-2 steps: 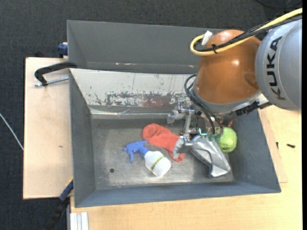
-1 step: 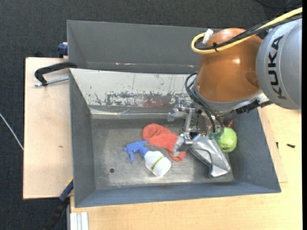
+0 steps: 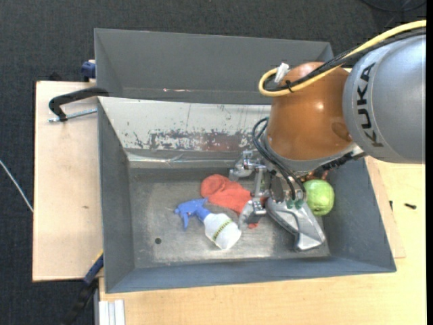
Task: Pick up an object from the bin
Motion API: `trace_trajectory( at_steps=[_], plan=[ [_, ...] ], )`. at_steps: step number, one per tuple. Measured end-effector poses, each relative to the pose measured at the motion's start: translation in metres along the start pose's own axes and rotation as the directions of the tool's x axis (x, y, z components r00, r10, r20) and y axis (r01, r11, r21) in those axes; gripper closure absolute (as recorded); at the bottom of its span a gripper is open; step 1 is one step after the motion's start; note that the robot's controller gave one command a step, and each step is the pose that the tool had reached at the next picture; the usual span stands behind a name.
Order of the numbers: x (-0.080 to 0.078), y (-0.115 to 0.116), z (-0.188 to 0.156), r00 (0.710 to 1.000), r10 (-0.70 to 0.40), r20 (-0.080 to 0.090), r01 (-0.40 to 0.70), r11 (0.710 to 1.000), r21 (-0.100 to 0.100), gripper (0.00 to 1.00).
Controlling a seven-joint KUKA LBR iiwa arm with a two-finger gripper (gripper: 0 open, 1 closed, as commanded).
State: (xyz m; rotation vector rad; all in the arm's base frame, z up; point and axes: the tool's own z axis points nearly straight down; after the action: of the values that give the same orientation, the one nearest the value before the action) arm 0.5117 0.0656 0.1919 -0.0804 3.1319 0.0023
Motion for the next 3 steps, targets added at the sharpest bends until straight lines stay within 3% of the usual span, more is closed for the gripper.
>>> trace_trajectory(
  at_steps=[1,2,3],
  plan=[
    [-0.009,-0.001,0.061,0.998,-0.059,-0.005,0.059,0.998,0.000,0.00],
    [-0.026,0.000,0.104,0.969,-0.247,-0.005,0.247,0.969,-0.001,0.00],
    [-0.026,-0.004,0.113,0.952,-0.306,-0.006,0.306,0.952,-0.002,0.00]
  ],
)
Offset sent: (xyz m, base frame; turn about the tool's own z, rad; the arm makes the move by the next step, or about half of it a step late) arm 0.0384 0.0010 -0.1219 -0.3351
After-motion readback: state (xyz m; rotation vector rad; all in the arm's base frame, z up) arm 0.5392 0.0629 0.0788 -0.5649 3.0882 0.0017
